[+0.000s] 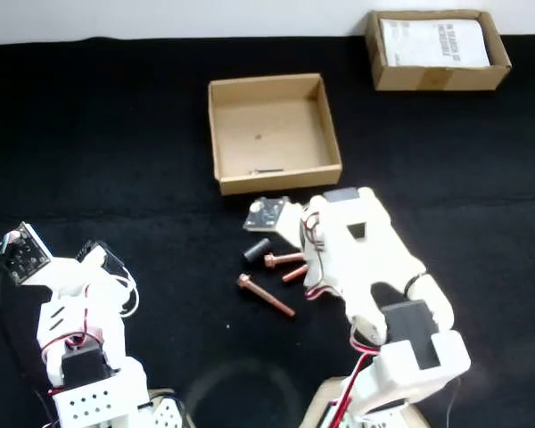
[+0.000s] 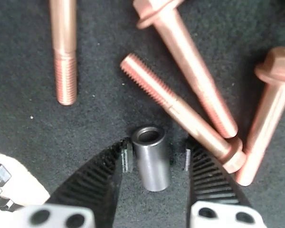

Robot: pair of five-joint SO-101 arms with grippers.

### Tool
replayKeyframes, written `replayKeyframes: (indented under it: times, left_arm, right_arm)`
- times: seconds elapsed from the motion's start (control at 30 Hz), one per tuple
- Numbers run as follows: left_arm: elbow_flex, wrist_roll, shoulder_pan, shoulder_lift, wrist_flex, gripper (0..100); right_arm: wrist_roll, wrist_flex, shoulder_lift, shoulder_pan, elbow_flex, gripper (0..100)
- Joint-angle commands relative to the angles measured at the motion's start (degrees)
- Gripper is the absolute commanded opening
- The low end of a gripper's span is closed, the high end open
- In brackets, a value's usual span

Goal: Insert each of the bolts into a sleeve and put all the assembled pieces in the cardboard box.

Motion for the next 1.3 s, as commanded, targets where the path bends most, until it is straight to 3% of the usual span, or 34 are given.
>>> replayKeyframes:
  times: [0.0,0.2,0.4,0.7,1.0,1.27]
  left_arm:
    - [1.0,0.0,-0.4,-0.7,-1.1,1]
    - [1.0,0.0,-0.4,-0.7,-1.2,1]
    - [1.0,0.0,-0.5,-0.7,-1.3,1]
    - [1.0,0.0,-0.4,-0.7,-1.3,1]
    - [1.0,0.0,2.0,-0.2,-1.1,1]
    - [1.0,0.0,2.5,-0.1,-1.1,1]
  right_arm:
    - [-0.6,1.9,2.9,2.2,-4.1,18.0]
    - [-0.3,4.4,6.4,3.9,-6.8,17.1]
    - [-0.3,3.9,6.9,3.6,-6.8,1.7]
    - [-0.5,4.8,6.4,3.6,-8.0,0.9]
    - [-6.1,24.2,1.3,4.1,-32.4,0.9]
    - [-6.1,31.3,-17.7,4.4,-34.3,0.9]
